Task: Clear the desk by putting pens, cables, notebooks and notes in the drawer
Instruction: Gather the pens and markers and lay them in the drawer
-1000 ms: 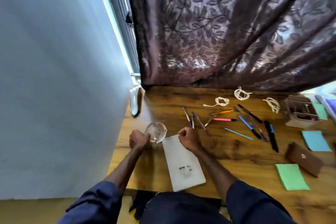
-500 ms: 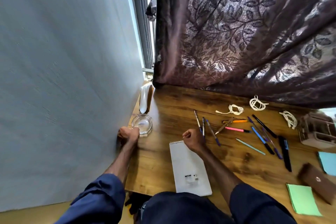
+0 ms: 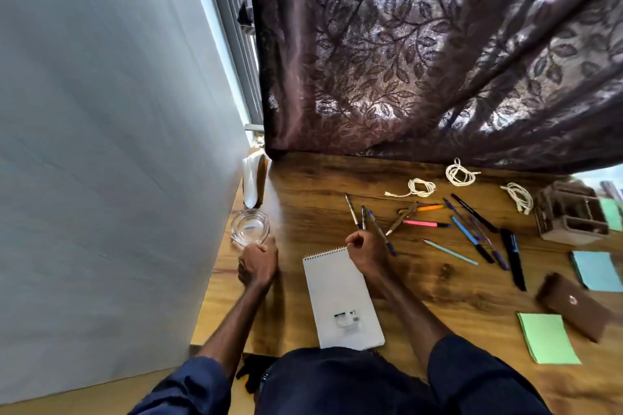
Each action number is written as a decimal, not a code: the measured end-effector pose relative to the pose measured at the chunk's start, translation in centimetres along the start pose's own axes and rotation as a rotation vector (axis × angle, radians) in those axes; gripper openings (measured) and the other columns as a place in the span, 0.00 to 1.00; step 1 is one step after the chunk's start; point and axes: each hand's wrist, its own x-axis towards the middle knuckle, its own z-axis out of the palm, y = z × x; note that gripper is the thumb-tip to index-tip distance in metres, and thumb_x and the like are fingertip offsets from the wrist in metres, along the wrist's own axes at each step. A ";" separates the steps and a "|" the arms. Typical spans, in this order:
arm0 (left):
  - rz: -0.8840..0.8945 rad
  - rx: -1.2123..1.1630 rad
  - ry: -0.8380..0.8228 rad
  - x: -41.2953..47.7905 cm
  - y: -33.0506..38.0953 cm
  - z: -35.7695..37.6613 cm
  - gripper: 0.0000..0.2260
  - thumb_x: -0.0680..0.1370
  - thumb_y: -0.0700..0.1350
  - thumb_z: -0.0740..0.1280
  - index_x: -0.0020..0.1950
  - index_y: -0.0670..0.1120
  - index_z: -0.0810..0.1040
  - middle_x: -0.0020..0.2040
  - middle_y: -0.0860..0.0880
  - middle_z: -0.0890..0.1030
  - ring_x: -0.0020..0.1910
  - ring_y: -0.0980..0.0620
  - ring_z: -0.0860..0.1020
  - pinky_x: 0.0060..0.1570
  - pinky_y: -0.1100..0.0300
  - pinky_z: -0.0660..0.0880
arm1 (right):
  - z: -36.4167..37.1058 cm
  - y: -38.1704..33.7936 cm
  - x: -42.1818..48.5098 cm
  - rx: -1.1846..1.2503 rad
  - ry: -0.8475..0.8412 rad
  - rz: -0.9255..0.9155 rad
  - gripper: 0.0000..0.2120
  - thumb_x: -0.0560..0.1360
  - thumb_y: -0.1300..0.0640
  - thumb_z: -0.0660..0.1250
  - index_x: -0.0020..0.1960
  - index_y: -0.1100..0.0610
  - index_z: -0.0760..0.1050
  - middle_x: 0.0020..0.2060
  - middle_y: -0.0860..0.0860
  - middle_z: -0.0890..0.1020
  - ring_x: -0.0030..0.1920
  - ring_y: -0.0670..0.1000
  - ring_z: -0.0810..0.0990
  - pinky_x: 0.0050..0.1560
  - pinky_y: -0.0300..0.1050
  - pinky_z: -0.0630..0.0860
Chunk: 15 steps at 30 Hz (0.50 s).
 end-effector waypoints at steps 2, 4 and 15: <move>0.107 0.056 -0.069 -1.6 0.9 1.3 0.19 0.75 0.59 0.66 0.37 0.45 0.81 0.33 0.47 0.81 0.39 0.43 0.81 0.41 0.55 0.75 | -1.1 1.2 -0.5 0.012 0.065 0.040 0.06 0.70 0.64 0.71 0.42 0.55 0.83 0.36 0.46 0.82 0.39 0.45 0.81 0.40 0.35 0.72; 0.241 0.098 -0.114 -2.8 2.0 2.7 0.18 0.75 0.59 0.65 0.36 0.47 0.81 0.33 0.51 0.81 0.38 0.47 0.82 0.37 0.58 0.73 | -2.1 2.7 -1.0 0.007 0.100 0.096 0.05 0.69 0.62 0.71 0.41 0.52 0.82 0.34 0.44 0.82 0.37 0.45 0.81 0.40 0.39 0.75; 0.497 0.202 -0.243 -5.9 8.6 8.2 0.13 0.76 0.55 0.66 0.36 0.50 0.78 0.31 0.53 0.78 0.31 0.55 0.77 0.28 0.62 0.68 | -6.1 4.4 1.9 -0.018 0.078 0.142 0.04 0.73 0.57 0.74 0.42 0.58 0.84 0.36 0.52 0.85 0.35 0.48 0.81 0.34 0.40 0.74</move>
